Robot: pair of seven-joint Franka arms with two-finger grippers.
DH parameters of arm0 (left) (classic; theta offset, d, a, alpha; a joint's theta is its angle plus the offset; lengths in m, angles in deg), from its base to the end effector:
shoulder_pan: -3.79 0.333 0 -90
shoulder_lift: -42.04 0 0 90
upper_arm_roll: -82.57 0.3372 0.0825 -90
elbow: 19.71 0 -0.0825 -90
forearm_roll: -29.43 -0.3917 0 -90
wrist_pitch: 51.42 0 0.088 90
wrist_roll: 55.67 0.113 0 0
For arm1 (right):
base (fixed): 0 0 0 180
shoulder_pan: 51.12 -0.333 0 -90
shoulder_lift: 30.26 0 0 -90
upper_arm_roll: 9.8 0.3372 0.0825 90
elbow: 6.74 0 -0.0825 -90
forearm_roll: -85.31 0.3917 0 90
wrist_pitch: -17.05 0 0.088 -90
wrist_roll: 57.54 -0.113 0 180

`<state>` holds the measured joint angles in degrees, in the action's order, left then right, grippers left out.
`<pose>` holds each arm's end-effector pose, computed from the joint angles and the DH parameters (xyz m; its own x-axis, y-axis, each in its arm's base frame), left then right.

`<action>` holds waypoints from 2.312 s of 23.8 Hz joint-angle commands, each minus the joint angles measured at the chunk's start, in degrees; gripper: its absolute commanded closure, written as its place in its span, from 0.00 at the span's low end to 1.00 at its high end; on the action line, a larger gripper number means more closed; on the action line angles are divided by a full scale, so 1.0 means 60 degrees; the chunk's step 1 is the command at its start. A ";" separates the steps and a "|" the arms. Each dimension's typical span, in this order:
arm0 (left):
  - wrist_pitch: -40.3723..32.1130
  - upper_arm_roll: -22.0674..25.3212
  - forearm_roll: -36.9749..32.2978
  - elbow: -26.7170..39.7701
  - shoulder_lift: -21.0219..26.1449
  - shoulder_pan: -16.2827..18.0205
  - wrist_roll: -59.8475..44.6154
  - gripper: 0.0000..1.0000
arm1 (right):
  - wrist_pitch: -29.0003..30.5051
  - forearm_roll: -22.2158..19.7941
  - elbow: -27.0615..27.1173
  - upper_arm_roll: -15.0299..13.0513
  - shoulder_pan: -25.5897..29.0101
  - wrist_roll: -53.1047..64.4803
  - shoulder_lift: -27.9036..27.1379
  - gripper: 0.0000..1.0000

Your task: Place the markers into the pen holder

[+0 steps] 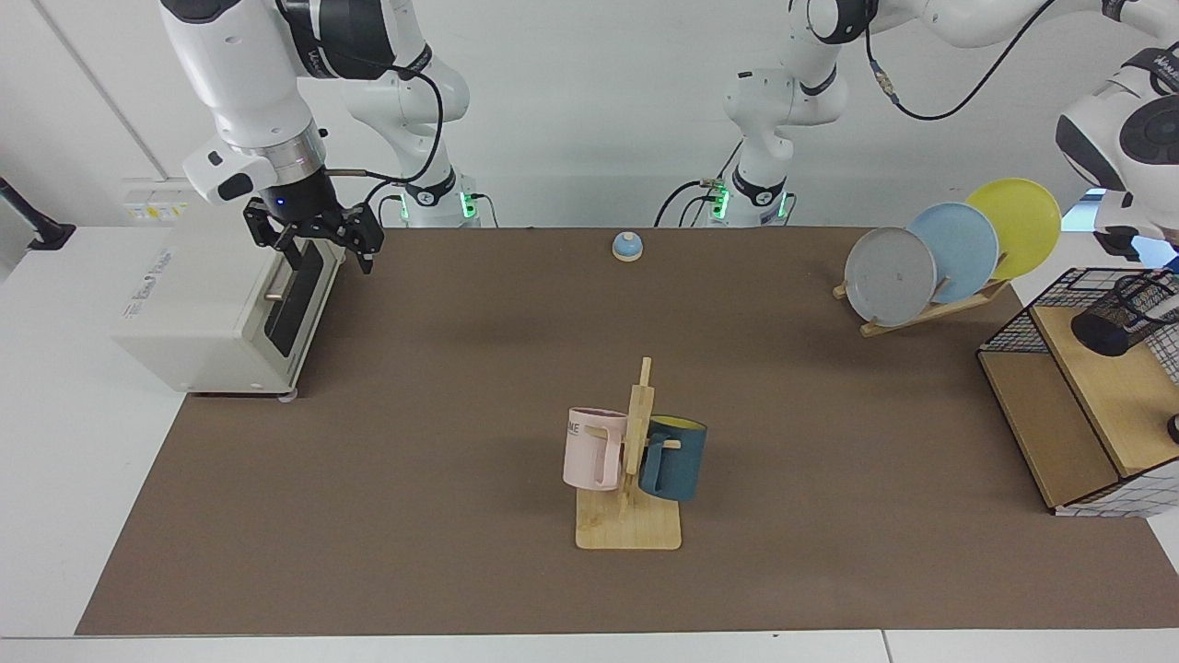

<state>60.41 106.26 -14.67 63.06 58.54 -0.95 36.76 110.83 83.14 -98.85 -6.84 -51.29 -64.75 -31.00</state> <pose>0.6427 0.2307 0.6000 0.0633 -0.6343 -0.7705 -0.9973 -0.0107 -0.0731 0.5714 0.0270 0.6206 0.9974 -0.0686 0.0207 -0.0693 -0.9970 0.0348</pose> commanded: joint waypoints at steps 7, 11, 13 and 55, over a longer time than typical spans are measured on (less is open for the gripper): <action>-0.1615 -0.0638 0.1972 -0.0186 -0.0143 -0.0528 -0.2744 0.00 | 0.0206 0.0172 -0.0218 0.0048 0.0130 0.0206 0.0152 0.00; -0.2172 -0.0784 0.2893 -0.0010 -0.0304 -0.0631 -0.4486 0.00 | 0.0206 0.0172 -0.0218 0.0048 0.0116 0.0206 0.0152 0.00; -0.2145 -0.0784 0.3538 0.0325 -0.0494 -0.0645 -0.5336 0.00 | 0.0206 0.0157 -0.0204 0.0033 0.0101 0.0206 0.0152 0.00; -0.3184 -0.3319 0.7584 0.1865 -0.2575 0.0263 -1.3134 0.00 | 0.0206 0.0201 -0.0218 -0.1212 -0.0690 0.0235 0.0152 0.00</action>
<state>40.78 85.90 29.80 72.81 43.91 1.08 -42.15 110.83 83.22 -98.89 -14.20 -55.94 -64.75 -31.00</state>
